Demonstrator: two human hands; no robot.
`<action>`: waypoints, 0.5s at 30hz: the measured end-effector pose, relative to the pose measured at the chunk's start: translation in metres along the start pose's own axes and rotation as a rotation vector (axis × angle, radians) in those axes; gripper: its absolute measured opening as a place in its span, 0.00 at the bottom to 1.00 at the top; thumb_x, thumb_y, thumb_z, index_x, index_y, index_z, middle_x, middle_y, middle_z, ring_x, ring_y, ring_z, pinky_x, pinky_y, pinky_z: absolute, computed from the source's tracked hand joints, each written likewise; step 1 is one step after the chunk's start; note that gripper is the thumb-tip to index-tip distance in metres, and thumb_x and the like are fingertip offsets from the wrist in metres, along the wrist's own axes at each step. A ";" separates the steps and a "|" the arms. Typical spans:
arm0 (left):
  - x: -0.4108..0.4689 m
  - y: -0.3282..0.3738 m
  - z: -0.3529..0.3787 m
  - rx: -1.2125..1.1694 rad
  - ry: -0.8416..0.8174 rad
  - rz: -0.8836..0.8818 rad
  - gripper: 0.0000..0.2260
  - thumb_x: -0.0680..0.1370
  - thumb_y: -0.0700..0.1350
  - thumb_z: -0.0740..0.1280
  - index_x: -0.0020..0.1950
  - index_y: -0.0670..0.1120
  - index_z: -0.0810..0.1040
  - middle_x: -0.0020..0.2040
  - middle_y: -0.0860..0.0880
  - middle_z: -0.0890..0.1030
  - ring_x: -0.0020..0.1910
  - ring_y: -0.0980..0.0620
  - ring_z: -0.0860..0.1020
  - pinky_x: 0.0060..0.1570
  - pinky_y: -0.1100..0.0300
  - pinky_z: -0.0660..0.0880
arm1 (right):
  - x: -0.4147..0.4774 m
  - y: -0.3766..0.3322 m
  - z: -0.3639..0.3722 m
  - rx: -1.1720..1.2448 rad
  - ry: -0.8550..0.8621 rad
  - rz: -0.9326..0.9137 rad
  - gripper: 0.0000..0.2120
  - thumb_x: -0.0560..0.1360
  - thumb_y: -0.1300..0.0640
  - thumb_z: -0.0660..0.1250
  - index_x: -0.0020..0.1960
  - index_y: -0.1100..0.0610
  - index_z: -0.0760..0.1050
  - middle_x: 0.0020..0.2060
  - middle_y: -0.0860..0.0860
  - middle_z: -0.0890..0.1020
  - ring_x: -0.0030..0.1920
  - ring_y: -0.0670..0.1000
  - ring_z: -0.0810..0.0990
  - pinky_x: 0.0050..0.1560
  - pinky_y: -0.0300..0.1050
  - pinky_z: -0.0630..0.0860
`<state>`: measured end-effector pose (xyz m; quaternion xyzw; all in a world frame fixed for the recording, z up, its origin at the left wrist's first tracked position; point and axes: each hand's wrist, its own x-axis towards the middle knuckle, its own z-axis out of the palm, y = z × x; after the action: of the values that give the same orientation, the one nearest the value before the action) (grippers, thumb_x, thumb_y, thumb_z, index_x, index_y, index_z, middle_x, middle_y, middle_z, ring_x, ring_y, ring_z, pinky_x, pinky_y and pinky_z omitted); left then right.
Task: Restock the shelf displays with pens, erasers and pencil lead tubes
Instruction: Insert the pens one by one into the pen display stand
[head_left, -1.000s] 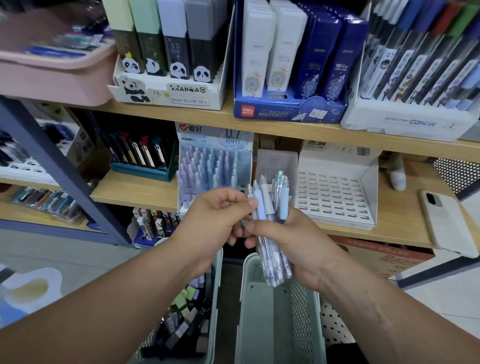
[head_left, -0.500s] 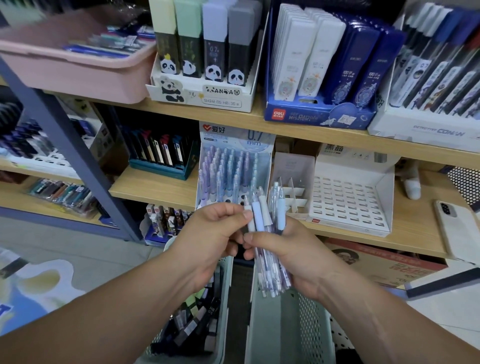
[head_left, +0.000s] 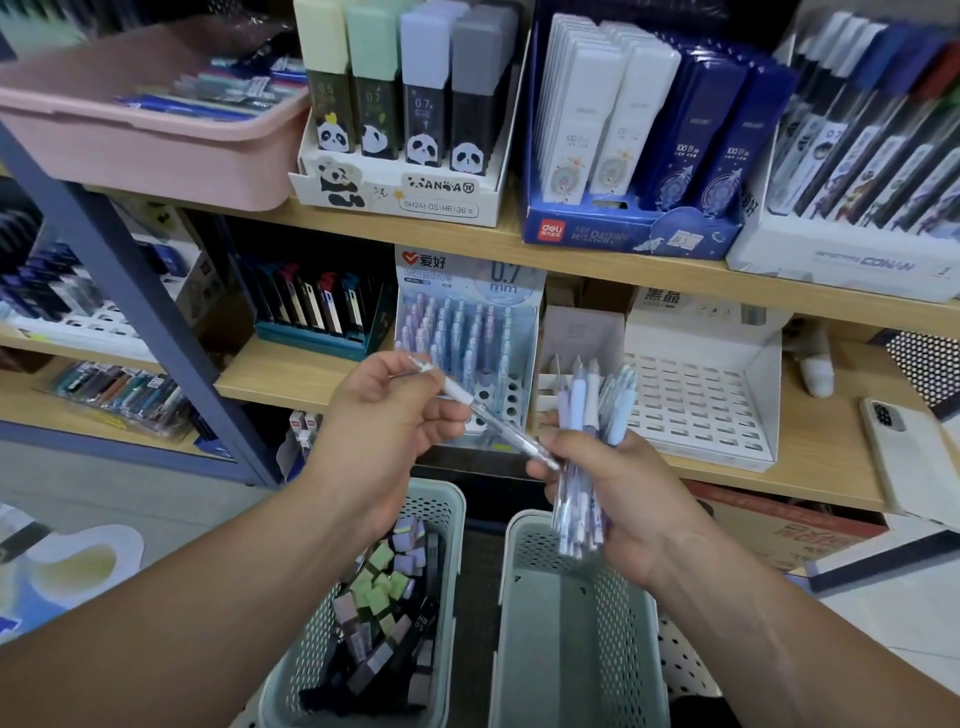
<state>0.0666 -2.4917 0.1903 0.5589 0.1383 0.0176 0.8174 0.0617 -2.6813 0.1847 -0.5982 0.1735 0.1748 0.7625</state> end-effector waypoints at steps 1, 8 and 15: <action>0.000 -0.001 -0.001 0.011 0.005 0.008 0.04 0.80 0.34 0.65 0.51 0.41 0.74 0.37 0.43 0.83 0.35 0.48 0.82 0.38 0.59 0.80 | 0.001 -0.001 -0.002 0.019 0.022 0.004 0.10 0.74 0.63 0.73 0.55 0.59 0.80 0.39 0.53 0.86 0.38 0.50 0.85 0.34 0.42 0.76; 0.007 -0.004 -0.014 0.359 -0.111 -0.091 0.08 0.73 0.27 0.69 0.42 0.39 0.78 0.41 0.37 0.84 0.40 0.42 0.84 0.39 0.57 0.81 | 0.009 -0.006 -0.013 -0.004 0.182 -0.014 0.11 0.73 0.65 0.75 0.54 0.62 0.79 0.38 0.58 0.84 0.33 0.51 0.83 0.26 0.41 0.76; -0.006 -0.023 -0.005 1.001 -0.430 0.085 0.07 0.72 0.40 0.75 0.43 0.53 0.87 0.40 0.54 0.84 0.36 0.59 0.81 0.37 0.62 0.77 | 0.014 0.007 -0.016 -0.284 0.227 -0.141 0.10 0.68 0.69 0.75 0.48 0.65 0.79 0.29 0.52 0.80 0.27 0.45 0.79 0.29 0.37 0.75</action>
<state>0.0571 -2.4966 0.1690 0.8757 -0.0633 -0.1323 0.4600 0.0703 -2.6945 0.1685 -0.7264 0.1897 0.0752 0.6563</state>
